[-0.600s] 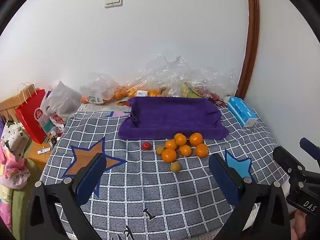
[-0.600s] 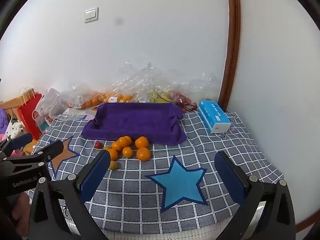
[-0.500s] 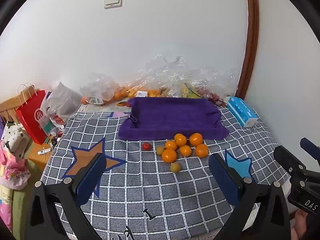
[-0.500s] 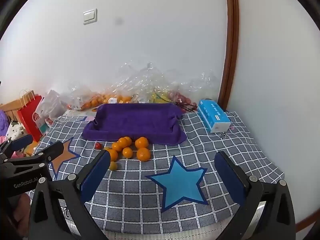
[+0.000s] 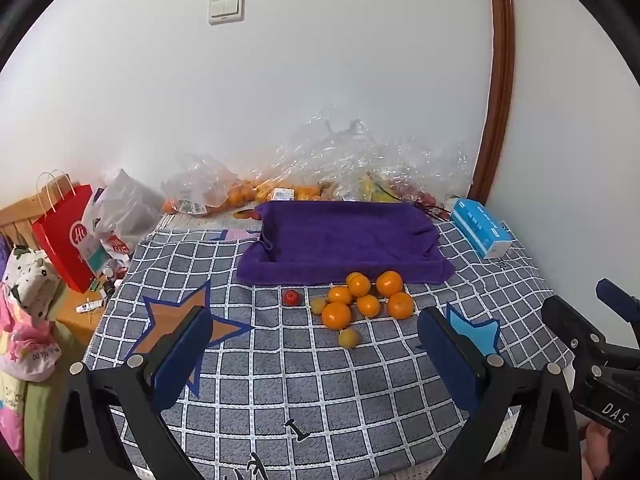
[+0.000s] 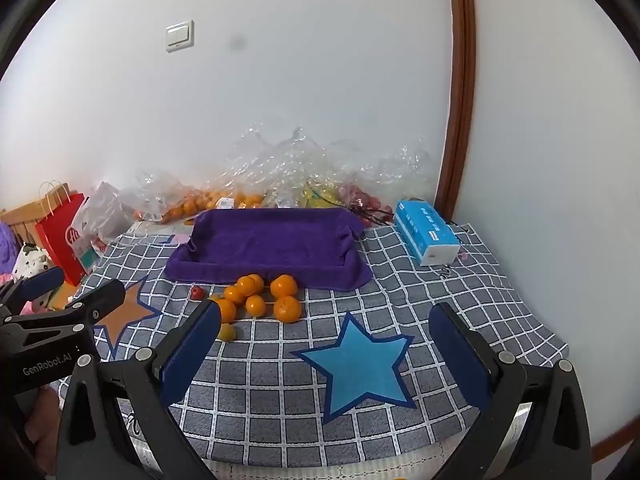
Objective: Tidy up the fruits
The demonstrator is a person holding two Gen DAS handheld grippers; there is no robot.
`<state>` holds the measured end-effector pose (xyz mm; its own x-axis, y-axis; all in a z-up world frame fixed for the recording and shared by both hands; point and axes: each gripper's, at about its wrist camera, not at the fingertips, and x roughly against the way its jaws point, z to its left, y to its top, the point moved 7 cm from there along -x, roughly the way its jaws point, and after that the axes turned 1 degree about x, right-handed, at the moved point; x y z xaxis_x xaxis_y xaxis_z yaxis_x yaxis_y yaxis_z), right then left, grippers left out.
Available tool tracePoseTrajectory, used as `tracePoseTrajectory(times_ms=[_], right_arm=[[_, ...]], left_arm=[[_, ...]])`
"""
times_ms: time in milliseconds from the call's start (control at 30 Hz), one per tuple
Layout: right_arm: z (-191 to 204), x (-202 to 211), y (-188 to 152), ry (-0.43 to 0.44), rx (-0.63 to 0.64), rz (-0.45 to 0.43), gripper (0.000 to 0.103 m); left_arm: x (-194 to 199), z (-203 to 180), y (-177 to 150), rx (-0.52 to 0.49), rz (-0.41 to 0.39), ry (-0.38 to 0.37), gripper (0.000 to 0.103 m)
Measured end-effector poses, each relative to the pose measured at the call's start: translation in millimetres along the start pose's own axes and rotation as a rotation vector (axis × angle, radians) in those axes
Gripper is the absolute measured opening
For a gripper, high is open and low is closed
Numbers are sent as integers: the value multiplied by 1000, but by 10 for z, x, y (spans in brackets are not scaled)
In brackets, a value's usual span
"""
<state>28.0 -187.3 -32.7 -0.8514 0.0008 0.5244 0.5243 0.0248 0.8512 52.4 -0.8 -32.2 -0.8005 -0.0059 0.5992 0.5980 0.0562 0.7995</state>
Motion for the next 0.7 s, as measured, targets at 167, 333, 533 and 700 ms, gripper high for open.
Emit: tracePoseTrajectory(times_ms=[167,333,533,700], right_arm=[[6,-6,-3,2,-6,4,102],[1,-2,-9,4,-7,3,102],[20,-6,-20,6,-6,4,102],[42,0,-22,4,-2,3,102]], left_arm=[[2,0,-12,-1,1,1,103],[18,13,-31,3,-3,0,103],[17,28,-35,-1,-4,0,103],[22,41,-44,3,-4,-1,103]])
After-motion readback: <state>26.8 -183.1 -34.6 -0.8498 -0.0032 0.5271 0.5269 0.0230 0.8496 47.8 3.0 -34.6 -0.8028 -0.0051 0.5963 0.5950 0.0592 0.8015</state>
